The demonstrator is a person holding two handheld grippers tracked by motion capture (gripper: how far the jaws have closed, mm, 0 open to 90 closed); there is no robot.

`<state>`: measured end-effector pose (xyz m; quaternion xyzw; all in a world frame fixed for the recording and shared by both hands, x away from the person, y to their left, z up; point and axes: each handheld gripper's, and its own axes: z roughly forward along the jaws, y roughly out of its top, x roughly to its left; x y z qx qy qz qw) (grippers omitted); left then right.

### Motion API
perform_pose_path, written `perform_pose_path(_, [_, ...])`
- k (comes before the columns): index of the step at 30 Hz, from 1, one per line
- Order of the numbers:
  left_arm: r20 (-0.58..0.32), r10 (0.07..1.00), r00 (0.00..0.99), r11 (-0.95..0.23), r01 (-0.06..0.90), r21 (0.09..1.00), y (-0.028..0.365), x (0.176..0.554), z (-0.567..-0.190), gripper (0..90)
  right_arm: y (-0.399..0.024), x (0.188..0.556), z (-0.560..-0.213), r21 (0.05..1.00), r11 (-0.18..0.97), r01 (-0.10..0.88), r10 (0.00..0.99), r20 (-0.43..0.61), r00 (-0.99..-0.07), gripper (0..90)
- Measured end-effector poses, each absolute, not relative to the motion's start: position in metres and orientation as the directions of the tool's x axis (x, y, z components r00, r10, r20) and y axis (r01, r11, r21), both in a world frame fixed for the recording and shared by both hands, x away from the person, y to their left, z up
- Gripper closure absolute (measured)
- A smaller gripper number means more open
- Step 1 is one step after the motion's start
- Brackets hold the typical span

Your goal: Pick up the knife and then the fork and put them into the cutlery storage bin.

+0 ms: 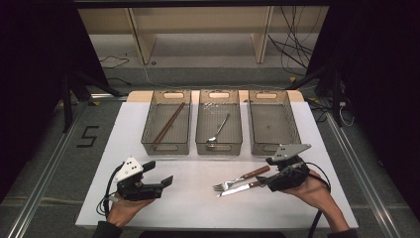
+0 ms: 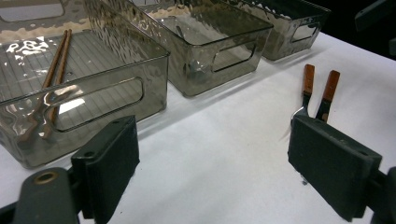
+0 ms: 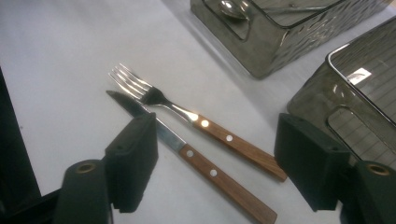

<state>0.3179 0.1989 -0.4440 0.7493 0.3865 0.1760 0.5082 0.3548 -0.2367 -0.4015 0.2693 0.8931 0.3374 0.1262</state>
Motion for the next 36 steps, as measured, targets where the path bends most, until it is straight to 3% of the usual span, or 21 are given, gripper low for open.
perform_pose_path(13, [-0.115,0.756,0.644,-0.199,0.394,0.897,0.199,0.317,-0.445,16.1,-0.21,0.365,-0.413,0.466,0.828,0.312,0.387,-0.073,-0.919,39.1])
perform_pose_path(36, [-0.13,0.752,0.646,-0.166,0.377,0.911,0.203,0.316,-0.442,16.1,-0.195,0.39,-0.445,0.219,0.939,0.265,0.285,-0.065,-0.956,51.9])
